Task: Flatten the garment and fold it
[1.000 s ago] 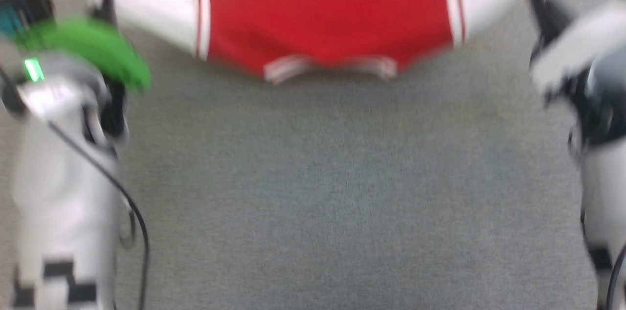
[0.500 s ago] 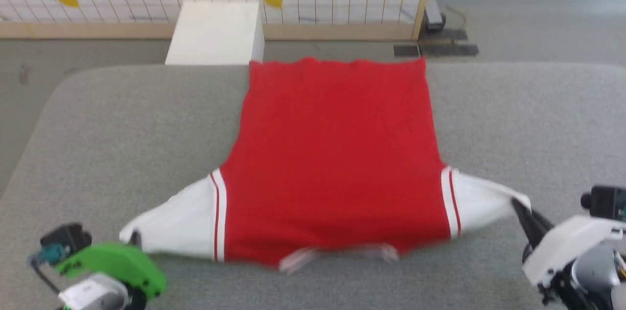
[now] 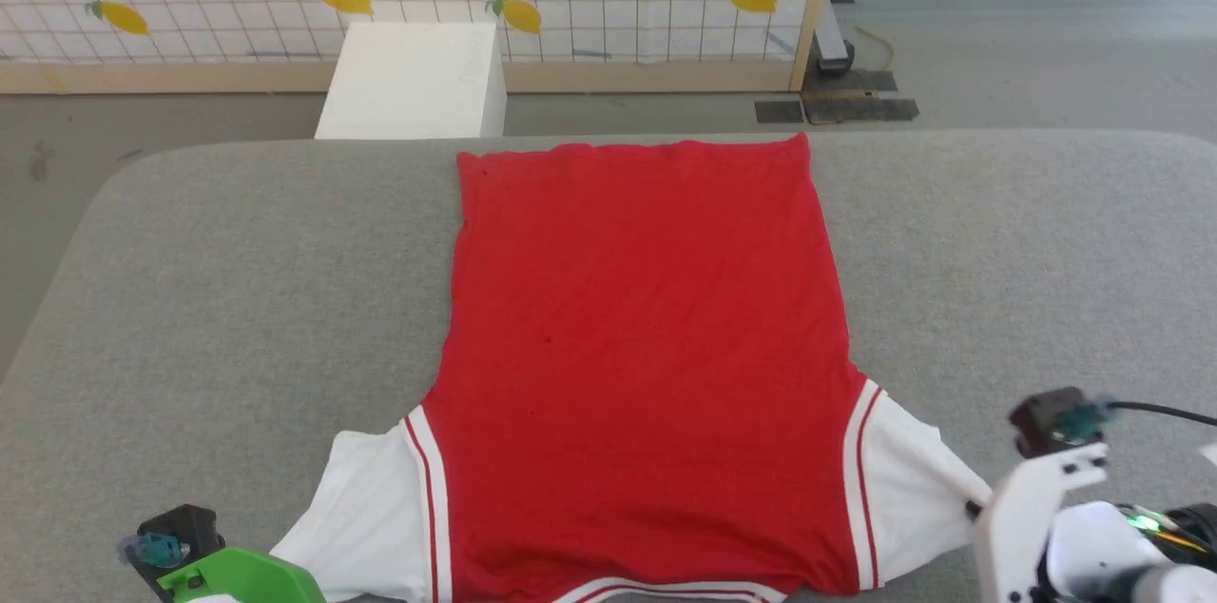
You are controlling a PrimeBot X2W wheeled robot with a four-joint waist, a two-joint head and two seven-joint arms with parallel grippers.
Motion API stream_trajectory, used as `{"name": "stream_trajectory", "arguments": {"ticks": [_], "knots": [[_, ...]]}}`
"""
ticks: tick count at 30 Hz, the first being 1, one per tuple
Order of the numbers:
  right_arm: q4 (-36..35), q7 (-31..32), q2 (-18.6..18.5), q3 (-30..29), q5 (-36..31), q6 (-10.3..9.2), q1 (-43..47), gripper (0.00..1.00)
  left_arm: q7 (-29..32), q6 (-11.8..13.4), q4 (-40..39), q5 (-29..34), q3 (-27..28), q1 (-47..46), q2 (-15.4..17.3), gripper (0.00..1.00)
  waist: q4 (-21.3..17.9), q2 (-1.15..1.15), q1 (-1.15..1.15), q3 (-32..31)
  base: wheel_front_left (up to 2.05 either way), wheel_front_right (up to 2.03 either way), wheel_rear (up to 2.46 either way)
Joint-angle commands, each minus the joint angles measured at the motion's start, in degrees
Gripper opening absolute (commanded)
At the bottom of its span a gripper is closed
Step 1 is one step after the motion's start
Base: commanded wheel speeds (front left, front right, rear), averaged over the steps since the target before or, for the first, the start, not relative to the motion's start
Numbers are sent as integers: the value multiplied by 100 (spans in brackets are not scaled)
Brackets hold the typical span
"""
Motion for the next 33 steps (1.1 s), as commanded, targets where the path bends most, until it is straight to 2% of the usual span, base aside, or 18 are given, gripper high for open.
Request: {"name": "stream_trajectory", "arguments": {"ticks": [1,7,12,13,14,15,19,26,30,33], "knots": [[96,103,-46,139,-116,-8,-176,0,-61,21,54,45,3,-32,-4,0,-63,0,1,74,0,0,0],[890,390,-98,717,-243,-8,-406,0,-264,13,203,-20,36,-76,-97,0,-90,0,1,164,0,0,0],[1420,234,-71,721,-174,-8,-494,0,-416,-12,226,-79,76,-96,-139,0,-69,0,1,189,0,0,0],[1434,114,-50,688,-160,-8,-514,5,-439,-18,216,-94,88,-99,-144,0,-74,0,1,193,0,0,0],[1455,-22,-17,610,-147,-8,-534,57,-465,-20,200,-116,106,-105,-155,0,-80,0,1,197,0,0,0],[1462,-103,15,535,-129,-8,-538,100,-480,-22,189,-137,119,-107,-164,0,-85,0,1,190,0,0,0],[1224,-509,200,70,12,-8,-512,100,-511,-11,110,-163,151,-104,-153,0,-110,0,1,133,0,0,0],[230,-1348,582,-893,186,-8,-534,100,-482,62,-8,-158,170,15,-116,0,-260,0,1,-63,0,0,0],[-60,-2013,753,-1099,317,-8,-832,100,-478,89,-78,-154,160,70,-112,0,-346,0,1,-66,0,0,0],[35,-2444,840,-1156,533,-8,-1148,100,-498,94,-144,-155,162,63,-105,0,-385,0,1,12,0,0,0]]}}
